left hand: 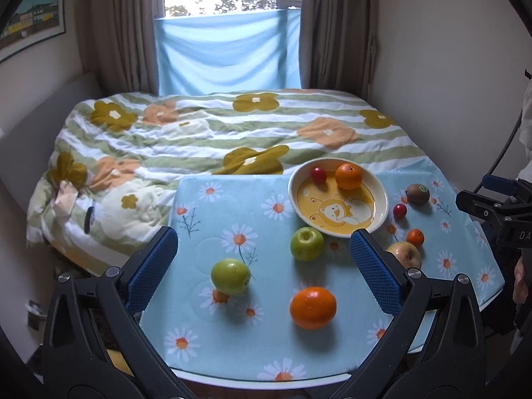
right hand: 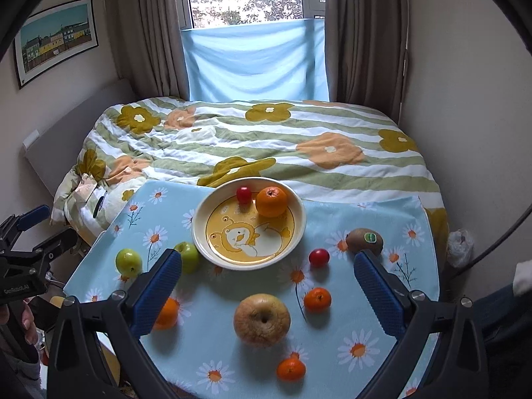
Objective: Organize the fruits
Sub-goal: 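Grasp the orange on the cloth with the left tool while the right tool grasps the large pale apple, then carry the orange into the duck bowl with the left tool and release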
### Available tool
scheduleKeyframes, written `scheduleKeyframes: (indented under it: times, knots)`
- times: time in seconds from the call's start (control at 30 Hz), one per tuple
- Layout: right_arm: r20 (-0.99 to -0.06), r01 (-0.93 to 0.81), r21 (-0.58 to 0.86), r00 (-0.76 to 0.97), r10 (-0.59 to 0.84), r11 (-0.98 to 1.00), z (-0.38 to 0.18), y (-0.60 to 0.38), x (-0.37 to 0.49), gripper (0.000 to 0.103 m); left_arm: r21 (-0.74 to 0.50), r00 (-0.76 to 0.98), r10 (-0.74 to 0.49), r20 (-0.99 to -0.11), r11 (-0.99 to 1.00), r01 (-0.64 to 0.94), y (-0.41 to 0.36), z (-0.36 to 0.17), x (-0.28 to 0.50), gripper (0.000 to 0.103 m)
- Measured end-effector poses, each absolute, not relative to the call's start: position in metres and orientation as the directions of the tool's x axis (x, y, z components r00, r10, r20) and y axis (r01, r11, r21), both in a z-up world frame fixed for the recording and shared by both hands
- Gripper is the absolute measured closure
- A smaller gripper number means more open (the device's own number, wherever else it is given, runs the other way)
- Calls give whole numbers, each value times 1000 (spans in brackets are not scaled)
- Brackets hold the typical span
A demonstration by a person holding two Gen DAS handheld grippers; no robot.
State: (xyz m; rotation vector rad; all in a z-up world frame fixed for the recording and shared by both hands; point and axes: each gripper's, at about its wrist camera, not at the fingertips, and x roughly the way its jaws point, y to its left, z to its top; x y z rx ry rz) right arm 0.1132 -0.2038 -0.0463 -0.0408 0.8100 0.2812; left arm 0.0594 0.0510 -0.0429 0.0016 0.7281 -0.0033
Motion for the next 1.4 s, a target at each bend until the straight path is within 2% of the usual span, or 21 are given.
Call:
scheduleKeyframes:
  times: [0.33, 0.9, 1.0, 1.13, 1.2, 1.23, 1.33, 1.4]
  knots:
    - [-753, -227, 98, 619, 221, 969, -84, -201, 83, 0, -12, 713, -59, -699, 997, 71, 39, -86, 46, 0]
    - [-816, -209, 151, 526, 241, 966, -170, -198, 95, 0, -83, 589, -158, -793, 985, 153, 4, -183, 70, 0]
    - [-818, -205, 166, 518, 251, 964, -178, -199, 100, 0, -93, 562, -168, -810, 983, 160, 0, -196, 76, 8]
    - [-822, -210, 173, 508, 258, 962, -184, -197, 105, 0, -97, 547, -168, -820, 983, 156, -3, -204, 80, 9]
    - [-823, -214, 176, 504, 263, 961, -186, -196, 106, 0, -99, 543, -168, -823, 983, 153, -3, -205, 81, 17]
    - [-824, -215, 176, 502, 264, 961, -187, -196, 107, 0, -98, 536, -164, -828, 984, 150, -2, -207, 82, 28]
    - [-828, -218, 178, 493, 266, 959, -191, -195, 109, 0, -97, 521, -152, -840, 987, 132, 1, -213, 83, 35]
    - [-830, -219, 181, 489, 268, 959, -192, -195, 110, 0, -109, 520, -159, -839, 986, 126, 3, -214, 83, 35]
